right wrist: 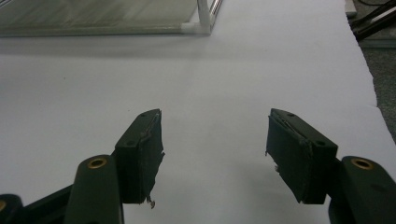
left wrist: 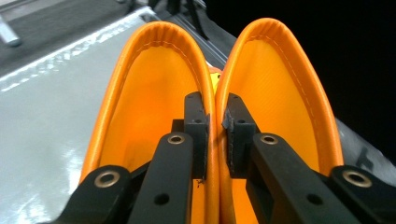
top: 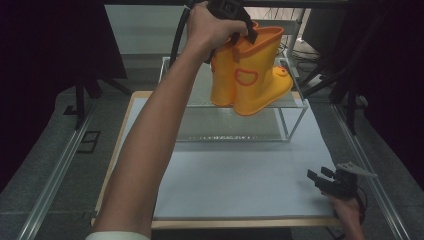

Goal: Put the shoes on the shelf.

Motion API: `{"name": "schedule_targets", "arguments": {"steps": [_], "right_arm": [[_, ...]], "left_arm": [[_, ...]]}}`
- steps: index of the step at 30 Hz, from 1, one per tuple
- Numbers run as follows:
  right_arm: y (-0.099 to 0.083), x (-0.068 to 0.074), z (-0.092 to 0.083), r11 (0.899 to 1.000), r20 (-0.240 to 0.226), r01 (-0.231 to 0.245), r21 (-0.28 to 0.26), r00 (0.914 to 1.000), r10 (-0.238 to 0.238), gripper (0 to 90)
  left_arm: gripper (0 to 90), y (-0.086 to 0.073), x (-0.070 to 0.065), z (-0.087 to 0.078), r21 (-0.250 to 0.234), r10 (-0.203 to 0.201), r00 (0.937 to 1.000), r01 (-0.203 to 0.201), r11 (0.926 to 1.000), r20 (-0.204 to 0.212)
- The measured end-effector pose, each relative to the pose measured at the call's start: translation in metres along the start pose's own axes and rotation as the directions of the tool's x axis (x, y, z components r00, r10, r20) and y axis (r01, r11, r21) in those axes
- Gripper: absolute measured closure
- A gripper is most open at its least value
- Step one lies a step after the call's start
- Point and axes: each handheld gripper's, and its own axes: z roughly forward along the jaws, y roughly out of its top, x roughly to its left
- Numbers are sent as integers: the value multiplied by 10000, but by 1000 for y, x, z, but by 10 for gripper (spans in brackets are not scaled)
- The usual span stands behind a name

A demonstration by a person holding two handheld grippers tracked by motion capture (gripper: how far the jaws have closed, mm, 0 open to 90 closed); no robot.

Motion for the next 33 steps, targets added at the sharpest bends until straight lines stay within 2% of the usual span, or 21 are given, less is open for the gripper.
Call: {"name": "schedule_targets", "arguments": {"steps": [5, 12, 15, 18, 20, 22, 25, 28, 31, 33], "right_arm": [[0, 1, 0, 10000, -2, -2, -9, 10000, 2, 359], [1, 1, -1, 10000, -16, 51, -36, 10000, -51, 359], [1, 1, 0, 10000, -24, 55, -11, 10000, -55, 359], [1, 2, 1, 10000, -36, 70, 14, 10000, -70, 359], [1, 2, 1, 10000, -51, 45, 19, 10000, -45, 360], [0, 2, 2, 10000, -42, 85, 30, 10000, -85, 359], [0, 3, 2, 9999, -43, 144, 32, 9999, -144, 359], [1, 2, 2, 9999, -24, 159, 12, 9999, -159, 359], [1, 1, 2, 9999, -35, 106, 49, 9999, -105, 359], [0, 1, 3, 9999, -14, 121, 66, 9999, -120, 359]], "left_arm": [[826, 5, 15, 11, -99, -614, 9969, 610, 9981, -483], [826, 8, 36, 25, -337, -1374, 9849, 1346, 9903, -1057], [826, 7, 45, 28, -446, -1716, 9756, 1670, 9850, -1369], [826, 5, 54, 32, -592, -2071, 9623, 1997, 9781, -1765], [826, 3, 61, 36, -746, -2395, 9490, 2288, 9706, -2051], [826, 2, 68, 39, -830, -2591, 9391, 2464, 9656, -2257], [826, -2, 79, 44, -909, -2900, 9201, 2756, 9570, -2633], [825, -5, 88, 49, -912, -3082, 9090, 2944, 9513, -2806], [825, -9, 93, 54, -782, -3159, 9044, 3065, 9486, -2869], [823, -11, 96, 58, -722, -3192, 9037, 3118, 9474, -2852]]}}
